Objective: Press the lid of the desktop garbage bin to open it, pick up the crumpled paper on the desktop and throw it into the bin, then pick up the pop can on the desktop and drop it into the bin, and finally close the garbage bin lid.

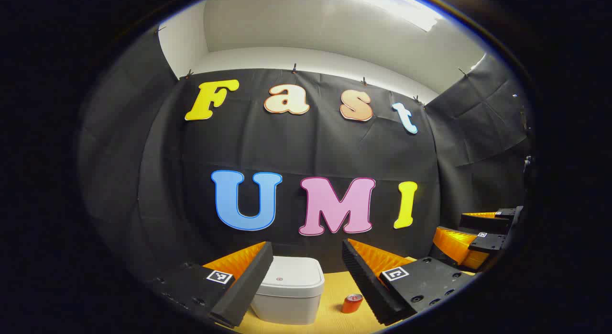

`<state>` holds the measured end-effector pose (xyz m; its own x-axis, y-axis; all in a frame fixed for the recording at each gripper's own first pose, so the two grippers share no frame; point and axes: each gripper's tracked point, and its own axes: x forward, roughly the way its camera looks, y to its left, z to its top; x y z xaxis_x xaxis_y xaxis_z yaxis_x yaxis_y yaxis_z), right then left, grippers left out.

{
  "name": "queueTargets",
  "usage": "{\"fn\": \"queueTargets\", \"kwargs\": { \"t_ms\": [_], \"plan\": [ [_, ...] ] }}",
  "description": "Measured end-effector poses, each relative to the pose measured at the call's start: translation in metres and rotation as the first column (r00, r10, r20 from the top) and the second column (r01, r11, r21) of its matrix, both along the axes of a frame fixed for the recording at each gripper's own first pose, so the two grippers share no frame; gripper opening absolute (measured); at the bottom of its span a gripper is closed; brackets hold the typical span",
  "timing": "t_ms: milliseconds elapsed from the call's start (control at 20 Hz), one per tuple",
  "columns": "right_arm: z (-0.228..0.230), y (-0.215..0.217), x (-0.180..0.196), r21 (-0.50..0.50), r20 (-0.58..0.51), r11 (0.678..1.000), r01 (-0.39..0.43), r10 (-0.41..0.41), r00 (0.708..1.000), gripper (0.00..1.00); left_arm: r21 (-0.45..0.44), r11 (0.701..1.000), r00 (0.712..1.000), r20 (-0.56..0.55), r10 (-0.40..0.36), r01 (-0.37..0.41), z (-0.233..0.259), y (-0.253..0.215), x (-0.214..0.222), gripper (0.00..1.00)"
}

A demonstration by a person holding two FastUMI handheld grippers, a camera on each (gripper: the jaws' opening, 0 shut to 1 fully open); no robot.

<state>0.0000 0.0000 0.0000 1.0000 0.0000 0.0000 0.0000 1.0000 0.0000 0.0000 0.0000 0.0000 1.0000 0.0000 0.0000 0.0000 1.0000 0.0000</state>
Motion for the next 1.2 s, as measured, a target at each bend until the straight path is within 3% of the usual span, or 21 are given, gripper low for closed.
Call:
{"fn": "queueTargets", "kwargs": {
  "t_ms": [500,1200],
  "plan": [
    [-0.003,0.01,-0.001,-0.01,-0.018,1.0,-0.024,0.024,1.0,0.97,0.007,1.0,1.0,-0.005,0.0,0.0,-0.003,-0.002,0.0,0.97],
    [-0.014,0.001,0.007,-0.029,-0.039,1.0,0.006,-0.007,0.999,0.97,-0.007,1.0,0.999,-0.041,-0.02,0.02,-0.016,0.0,0.018,0.97]
  ]
}}
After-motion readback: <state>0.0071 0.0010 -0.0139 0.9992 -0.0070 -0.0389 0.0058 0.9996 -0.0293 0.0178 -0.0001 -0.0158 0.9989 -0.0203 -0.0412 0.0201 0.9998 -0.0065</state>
